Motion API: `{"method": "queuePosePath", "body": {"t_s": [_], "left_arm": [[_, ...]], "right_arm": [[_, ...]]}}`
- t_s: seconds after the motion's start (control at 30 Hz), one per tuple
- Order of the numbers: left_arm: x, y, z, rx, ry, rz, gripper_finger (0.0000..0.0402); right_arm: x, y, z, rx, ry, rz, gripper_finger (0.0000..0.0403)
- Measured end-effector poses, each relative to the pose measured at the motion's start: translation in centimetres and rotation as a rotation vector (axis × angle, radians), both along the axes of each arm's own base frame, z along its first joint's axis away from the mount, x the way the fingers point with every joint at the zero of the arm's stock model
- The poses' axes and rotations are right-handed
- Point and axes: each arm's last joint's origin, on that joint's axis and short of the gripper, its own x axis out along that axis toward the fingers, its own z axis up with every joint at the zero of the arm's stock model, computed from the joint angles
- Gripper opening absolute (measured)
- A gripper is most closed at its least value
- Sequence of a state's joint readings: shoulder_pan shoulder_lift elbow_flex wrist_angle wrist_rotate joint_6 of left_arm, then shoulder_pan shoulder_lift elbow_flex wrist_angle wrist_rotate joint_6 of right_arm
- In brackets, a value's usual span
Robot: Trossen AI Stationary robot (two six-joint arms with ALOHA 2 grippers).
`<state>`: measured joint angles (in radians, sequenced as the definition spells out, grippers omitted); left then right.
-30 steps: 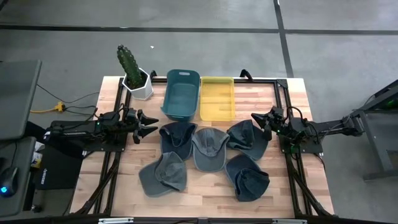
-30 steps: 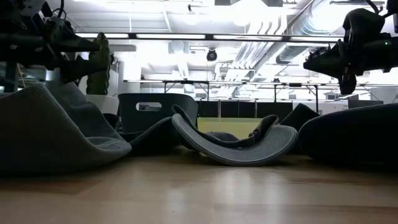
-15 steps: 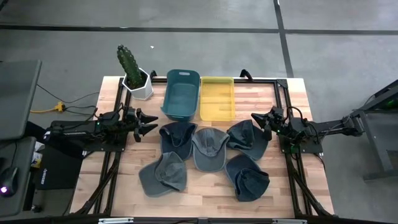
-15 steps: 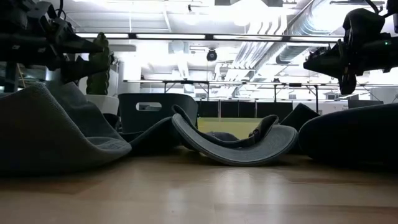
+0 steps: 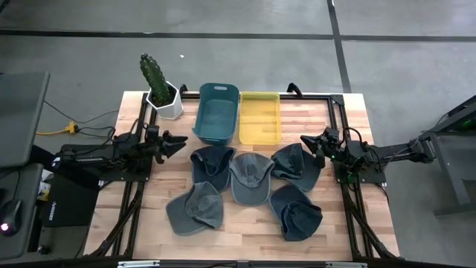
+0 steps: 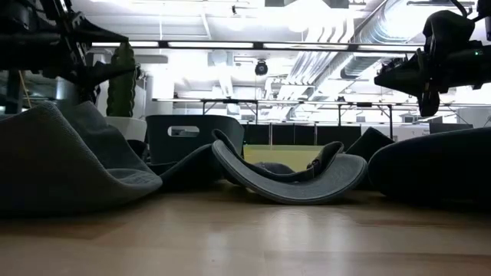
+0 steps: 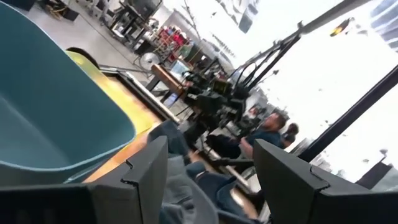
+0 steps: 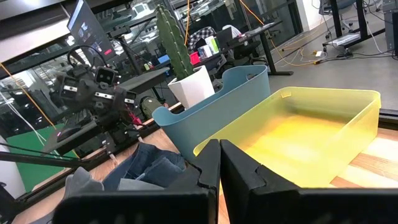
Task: Pick & Place hat
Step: Put the top left blue cap into the blue bin
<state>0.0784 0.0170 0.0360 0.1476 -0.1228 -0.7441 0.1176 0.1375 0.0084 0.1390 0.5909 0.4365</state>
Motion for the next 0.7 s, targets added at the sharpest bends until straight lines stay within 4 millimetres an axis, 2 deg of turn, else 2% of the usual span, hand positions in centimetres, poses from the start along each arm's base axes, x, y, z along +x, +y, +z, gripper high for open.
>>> {"method": "queuePosePath", "body": {"t_s": [0.27, 0.47, 0.53, 0.7], "left_arm": [[-0.3, -0.1, 1.1, 0.066, -0.007, 0.001, 0.0213], [-0.6, 0.0, 2.4, 0.118, 0.181, 0.021, 0.0213], [-0.7, 0.1, 3.0, 0.067, 0.259, 0.042, 0.0213], [-0.1, 0.3, 4.9, -0.232, 0.383, 0.101, 0.0213]], "right_arm": [[0.0, 0.0, 0.0, 0.000, 0.000, 0.000, 0.0005], [0.0, 0.0, 0.0, 0.000, 0.000, 0.000, 0.0005], [0.0, 0.0, 0.0, 0.000, 0.000, 0.000, 0.0005], [0.0, 0.0, 0.0, 0.000, 0.000, 0.000, 0.0005]]}}
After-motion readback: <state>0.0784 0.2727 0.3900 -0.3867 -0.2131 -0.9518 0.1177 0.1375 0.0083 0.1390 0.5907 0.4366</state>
